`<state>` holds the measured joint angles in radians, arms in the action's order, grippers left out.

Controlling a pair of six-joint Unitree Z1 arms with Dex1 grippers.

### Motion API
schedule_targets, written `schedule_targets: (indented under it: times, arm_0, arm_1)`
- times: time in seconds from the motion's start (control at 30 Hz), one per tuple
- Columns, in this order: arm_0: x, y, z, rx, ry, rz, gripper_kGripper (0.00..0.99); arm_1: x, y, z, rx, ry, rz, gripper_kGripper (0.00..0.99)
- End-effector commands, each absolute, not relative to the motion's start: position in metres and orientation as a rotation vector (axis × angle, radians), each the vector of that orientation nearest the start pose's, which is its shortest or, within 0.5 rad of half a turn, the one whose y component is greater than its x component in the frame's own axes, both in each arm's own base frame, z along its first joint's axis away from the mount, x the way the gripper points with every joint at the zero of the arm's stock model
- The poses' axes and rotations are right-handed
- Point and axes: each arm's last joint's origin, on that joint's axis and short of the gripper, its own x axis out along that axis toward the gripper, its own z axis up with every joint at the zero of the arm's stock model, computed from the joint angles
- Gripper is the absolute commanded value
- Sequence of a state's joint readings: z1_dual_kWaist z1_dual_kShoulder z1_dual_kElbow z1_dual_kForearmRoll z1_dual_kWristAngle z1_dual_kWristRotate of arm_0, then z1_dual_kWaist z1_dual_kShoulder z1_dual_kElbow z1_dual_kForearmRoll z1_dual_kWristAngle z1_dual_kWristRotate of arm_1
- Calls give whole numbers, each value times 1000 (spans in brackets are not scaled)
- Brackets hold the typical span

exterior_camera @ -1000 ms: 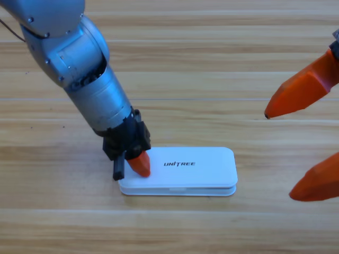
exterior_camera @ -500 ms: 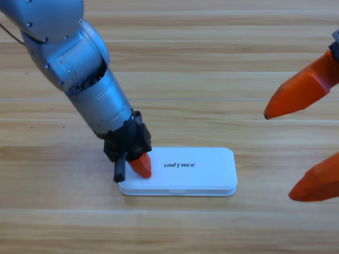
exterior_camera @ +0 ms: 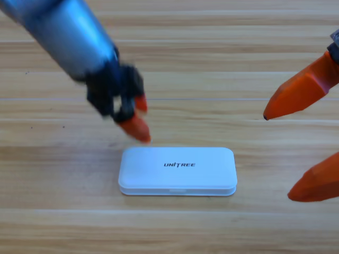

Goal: Clean up eraser and pencils

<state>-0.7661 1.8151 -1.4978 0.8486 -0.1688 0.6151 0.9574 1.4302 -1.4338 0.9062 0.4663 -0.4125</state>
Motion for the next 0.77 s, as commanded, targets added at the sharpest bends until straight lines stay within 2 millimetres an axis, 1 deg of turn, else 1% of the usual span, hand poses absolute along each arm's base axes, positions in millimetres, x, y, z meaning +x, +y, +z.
schedule_targets:
  times: [0.03, 0.1, 0.13, 0.23, 0.33, 0.5, 0.63, 0.77]
  arm_0:
    - [204, -242, 415, 837, 691, -1196, 990]
    - [189, -240, 435, 822, 650, -1211, 990]
    - [182, -238, 442, 818, 630, -1226, 990]
    - [159, -236, 453, 813, 578, -1292, 990]
    - [140, -236, 455, 800, 565, -1359, 990]
    - [114, -244, 453, 822, 554, -1441, 990]
    - [102, -248, 450, 832, 557, -1484, 990]
    - [97, -246, 445, 838, 573, -1513, 990]
  arm_1:
    - [134, 217, 401, -543, 739, 1486, 943]
    - [135, 218, 401, -543, 741, 1485, 943]
    - [134, 218, 401, -543, 741, 1486, 943]
    - [134, 217, 401, -543, 739, 1486, 943]
    - [134, 217, 401, -543, 741, 1485, 943]
    - [134, 217, 400, -543, 743, 1485, 943]
    - [134, 217, 400, -544, 744, 1486, 943]
    - [134, 217, 399, -544, 746, 1486, 943]
